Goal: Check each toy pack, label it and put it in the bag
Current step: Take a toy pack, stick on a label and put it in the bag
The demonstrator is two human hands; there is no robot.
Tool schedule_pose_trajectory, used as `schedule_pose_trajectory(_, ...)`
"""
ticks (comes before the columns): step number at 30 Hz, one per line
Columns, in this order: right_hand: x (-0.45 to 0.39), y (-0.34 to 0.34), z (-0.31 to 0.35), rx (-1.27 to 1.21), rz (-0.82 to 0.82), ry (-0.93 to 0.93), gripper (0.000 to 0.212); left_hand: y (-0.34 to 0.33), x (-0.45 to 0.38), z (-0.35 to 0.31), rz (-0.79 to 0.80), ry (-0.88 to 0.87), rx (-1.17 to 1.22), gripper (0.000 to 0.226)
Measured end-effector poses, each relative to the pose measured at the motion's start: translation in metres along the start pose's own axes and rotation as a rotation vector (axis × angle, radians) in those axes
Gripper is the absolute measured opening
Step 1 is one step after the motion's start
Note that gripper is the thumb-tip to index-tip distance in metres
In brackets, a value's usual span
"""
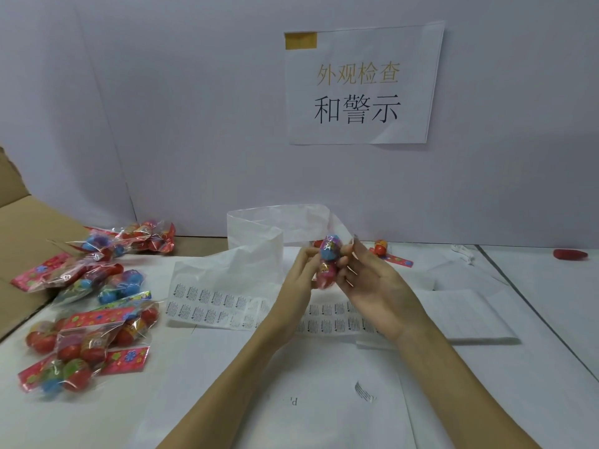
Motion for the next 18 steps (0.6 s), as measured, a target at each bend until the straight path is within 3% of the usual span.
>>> schedule_pose_trajectory(4, 0.001, -0.001, 0.005, 0.107, 0.018, 0.078, 0.013, 0.009, -0.001, -0.005, -0.092, -0.073, -0.143, 0.030)
schedule_pose_trajectory(7, 0.001, 0.001, 0.002, 0.186, -0.001, 0.100, 0.017, 0.003, -0.002, -0.007, 0.036, 0.084, 0.042, 0.055)
schedule_pose_trajectory(10, 0.002, -0.003, 0.001, 0.159, 0.039, 0.074, 0.018, 0.001, -0.003, 0.000, 0.062, 0.068, 0.025, 0.041)
schedule_pose_trajectory(15, 0.001, 0.001, 0.011, -0.147, 0.073, 0.013, 0.026, 0.011, -0.007, 0.005, -0.037, 0.100, 0.200, 0.029)
schedule_pose_trajectory(18, -0.001, 0.007, 0.014, 0.033, -0.056, 0.128, 0.019, 0.015, -0.008, 0.005, -0.106, 0.152, 0.301, 0.033)
Point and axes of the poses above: each hand's wrist, its own x-axis away from the middle knuckle, its own y-axis out of the back of the hand, z = x × y, the point moved 3 cm from there along -x, towards the middle knuckle, and after that the axes turned 4 degrees about -x, right-handed, at the moved point
